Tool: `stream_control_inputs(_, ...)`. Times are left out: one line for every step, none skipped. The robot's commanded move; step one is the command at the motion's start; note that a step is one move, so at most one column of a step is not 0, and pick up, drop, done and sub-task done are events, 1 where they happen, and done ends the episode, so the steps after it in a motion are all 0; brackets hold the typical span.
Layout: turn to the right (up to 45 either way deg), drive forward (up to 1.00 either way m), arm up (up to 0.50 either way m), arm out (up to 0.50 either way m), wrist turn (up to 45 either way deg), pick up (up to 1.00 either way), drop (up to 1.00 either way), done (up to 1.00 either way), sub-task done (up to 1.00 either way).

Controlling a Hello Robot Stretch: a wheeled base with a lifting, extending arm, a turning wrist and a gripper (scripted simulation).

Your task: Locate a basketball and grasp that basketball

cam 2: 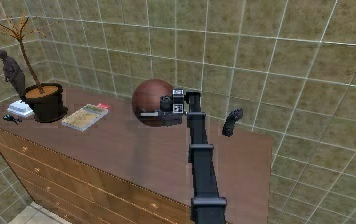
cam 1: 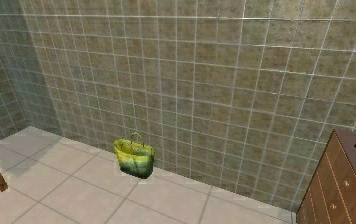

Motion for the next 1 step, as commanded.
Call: stream_control_inputs(0.0, 0.0, 0.0, 0.0, 0.0, 1.0, 0.0, 0.0, 0.0)
